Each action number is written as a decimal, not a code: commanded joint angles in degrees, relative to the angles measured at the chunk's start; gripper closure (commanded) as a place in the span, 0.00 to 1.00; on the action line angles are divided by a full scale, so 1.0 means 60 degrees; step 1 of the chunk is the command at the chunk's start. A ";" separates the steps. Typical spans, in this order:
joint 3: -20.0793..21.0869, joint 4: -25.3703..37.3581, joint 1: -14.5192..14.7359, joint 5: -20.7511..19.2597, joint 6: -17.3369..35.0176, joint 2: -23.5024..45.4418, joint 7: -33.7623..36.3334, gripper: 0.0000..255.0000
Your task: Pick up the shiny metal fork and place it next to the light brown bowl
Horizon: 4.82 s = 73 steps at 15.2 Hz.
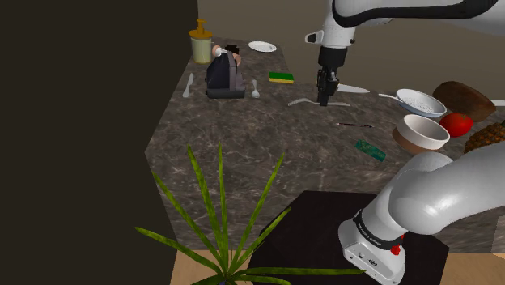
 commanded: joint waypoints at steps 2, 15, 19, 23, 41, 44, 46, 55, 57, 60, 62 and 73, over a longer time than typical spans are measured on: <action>-0.0276 -0.0647 -0.0275 -0.0370 -0.0136 -0.0795 -0.0390 1.00; -0.1876 -0.2119 -0.1818 -0.2533 -0.1318 -0.3681 -0.2607 1.00; -0.2499 -0.2196 -0.2311 -0.3336 -0.1666 -0.4269 -0.3453 1.00; -0.3182 -0.2100 -0.2751 -0.4175 -0.1948 -0.4685 -0.4352 1.00; -0.5073 -0.3221 -0.3416 -0.6074 -0.0827 -0.5181 -0.5361 1.00; -0.5312 -0.3535 -0.3451 -0.6273 -0.0491 -0.5170 -0.5292 1.00; -0.5480 -0.3736 -0.3471 -0.6413 -0.0262 -0.5148 -0.5245 1.00; -0.6340 -0.4541 -0.3505 -0.7112 0.0833 -0.4897 -0.5018 1.00; -0.6340 -0.4541 -0.3505 -0.7113 0.0832 -0.4898 -0.5018 1.00; -0.6341 -0.4541 -0.3504 -0.7113 0.0832 -0.4898 -0.5017 1.00; -0.6341 -0.4541 -0.3503 -0.7114 0.0831 -0.4898 -0.5017 1.00; -0.5525 -0.3564 -0.3197 -0.6298 -0.0139 -0.4870 -0.5104 0.00</action>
